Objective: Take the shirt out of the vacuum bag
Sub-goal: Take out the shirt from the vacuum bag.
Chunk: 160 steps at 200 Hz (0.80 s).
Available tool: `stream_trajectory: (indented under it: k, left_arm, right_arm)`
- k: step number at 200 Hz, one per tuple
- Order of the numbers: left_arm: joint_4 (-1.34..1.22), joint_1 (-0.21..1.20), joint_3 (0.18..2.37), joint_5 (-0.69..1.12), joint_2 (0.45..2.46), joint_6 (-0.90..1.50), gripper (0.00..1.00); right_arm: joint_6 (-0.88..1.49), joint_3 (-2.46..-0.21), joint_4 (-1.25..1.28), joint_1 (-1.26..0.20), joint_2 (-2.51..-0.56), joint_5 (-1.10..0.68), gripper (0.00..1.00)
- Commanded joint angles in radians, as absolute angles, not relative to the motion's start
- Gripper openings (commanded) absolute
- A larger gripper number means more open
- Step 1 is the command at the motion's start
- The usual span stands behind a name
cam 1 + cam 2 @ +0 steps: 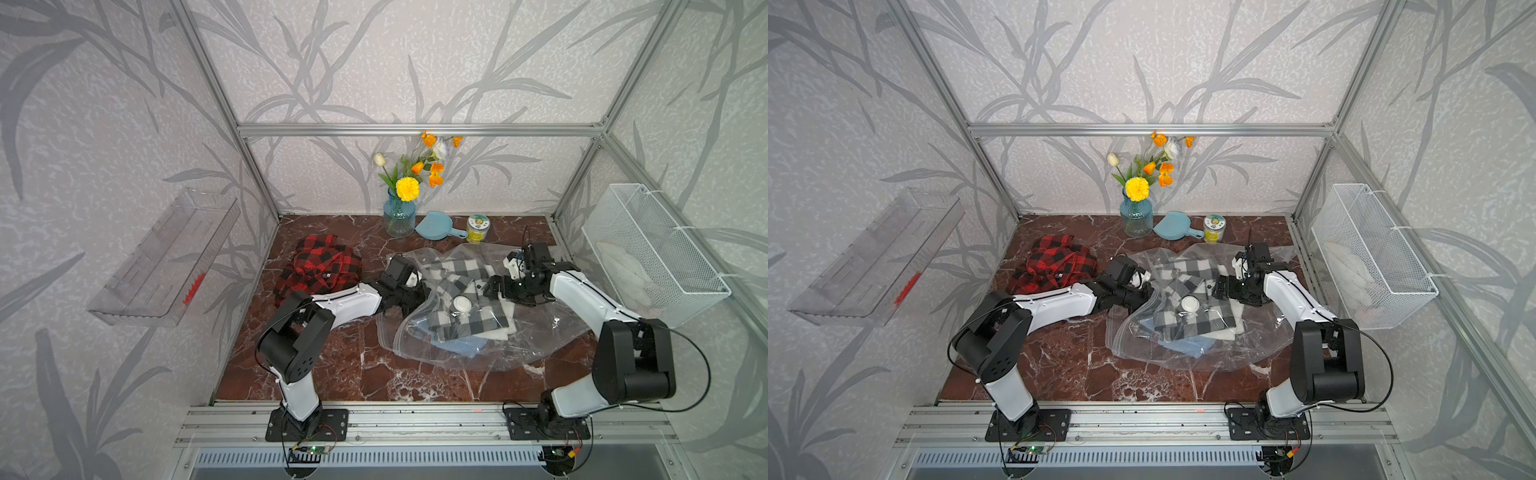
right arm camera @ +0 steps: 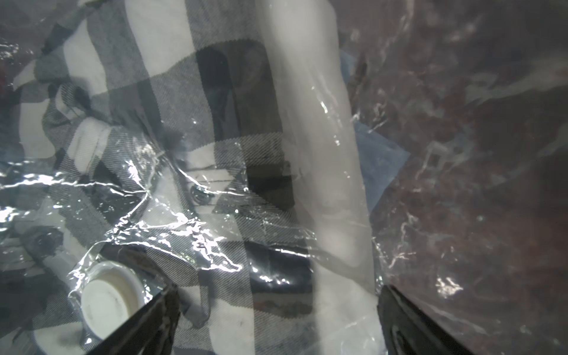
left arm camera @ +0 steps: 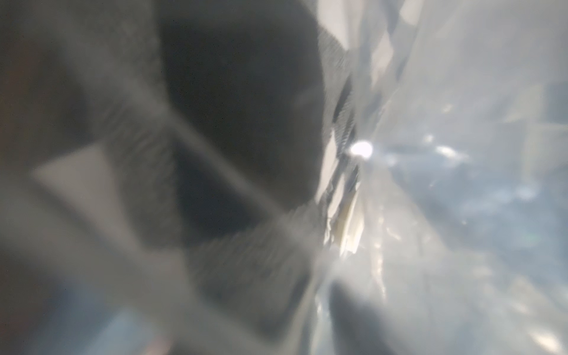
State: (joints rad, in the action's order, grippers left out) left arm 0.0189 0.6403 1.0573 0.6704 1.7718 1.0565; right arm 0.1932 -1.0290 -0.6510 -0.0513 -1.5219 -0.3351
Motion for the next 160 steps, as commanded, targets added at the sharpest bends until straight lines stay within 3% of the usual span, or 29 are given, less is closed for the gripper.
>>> stream_trajectory:
  k: [1,13,32,55,160]
  left_arm:
    - [-0.043,0.641,1.11,0.625,1.782,1.062,0.47]
    - [-0.04,0.64,1.119,0.62,1.785,1.056,0.38]
    - [-0.031,0.638,1.126,0.614,1.778,1.044,0.14]
    - [-0.01,0.635,1.139,0.621,1.751,1.022,0.0]
    - [0.214,0.597,1.111,0.64,1.503,0.896,0.0]
  right_arm:
    - [0.187,-1.018,-0.665,-0.047,-1.525,-0.344,0.99]
    - [0.187,-1.016,-0.662,-0.048,-1.526,-0.345,0.99]
    - [0.186,-1.014,-0.658,-0.048,-1.529,-0.345,0.99]
    - [0.185,-1.015,-0.658,-0.048,-1.532,-0.348,0.99]
    - [0.185,-1.02,-0.658,-0.047,-1.528,-0.342,0.99]
